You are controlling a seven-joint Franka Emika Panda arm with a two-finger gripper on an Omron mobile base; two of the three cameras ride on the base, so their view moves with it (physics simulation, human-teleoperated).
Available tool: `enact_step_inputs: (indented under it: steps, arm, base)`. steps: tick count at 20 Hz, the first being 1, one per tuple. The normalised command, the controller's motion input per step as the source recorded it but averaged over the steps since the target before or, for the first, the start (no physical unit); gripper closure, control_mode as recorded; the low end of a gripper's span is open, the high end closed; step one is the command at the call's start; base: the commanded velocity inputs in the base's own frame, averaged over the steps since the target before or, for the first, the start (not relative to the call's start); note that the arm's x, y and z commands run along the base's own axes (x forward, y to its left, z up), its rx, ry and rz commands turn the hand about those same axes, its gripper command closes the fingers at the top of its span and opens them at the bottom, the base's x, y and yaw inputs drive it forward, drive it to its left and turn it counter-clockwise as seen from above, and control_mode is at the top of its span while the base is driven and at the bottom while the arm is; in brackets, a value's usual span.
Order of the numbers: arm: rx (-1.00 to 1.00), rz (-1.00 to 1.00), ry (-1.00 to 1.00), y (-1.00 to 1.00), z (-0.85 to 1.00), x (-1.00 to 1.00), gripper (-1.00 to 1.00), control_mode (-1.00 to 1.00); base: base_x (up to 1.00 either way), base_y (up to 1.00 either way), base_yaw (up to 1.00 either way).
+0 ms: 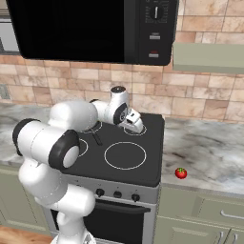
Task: Place the pan on the rear left burner on the stove. Then place the tomato and the onion in the pan and turn on the rear left burner.
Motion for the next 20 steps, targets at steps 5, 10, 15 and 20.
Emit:
enact_step_inputs:
  steps: [5,10,15,20]
  arm:
    - [0.00,-0.08,0.09,-0.72,0.00,-0.29,-1.00,-1.00]
    - [0.00,-0.08,0.07,-0.73,0.00,-0.41,-1.00,-1.00]
    - [0.00,-0.05,0.05,-0.66,-0.05,-0.36,-1.00,-1.00]
    - [0.00,-0.01,0.04,-0.55,-0.04,-0.25,-1.00,-1.00]
  base:
    - [0.00,0.00,0.00]
    - [0.00,0.00,0.00]
    - [0.00,0.00,0.00]
    - [0.00,0.00,0.00]
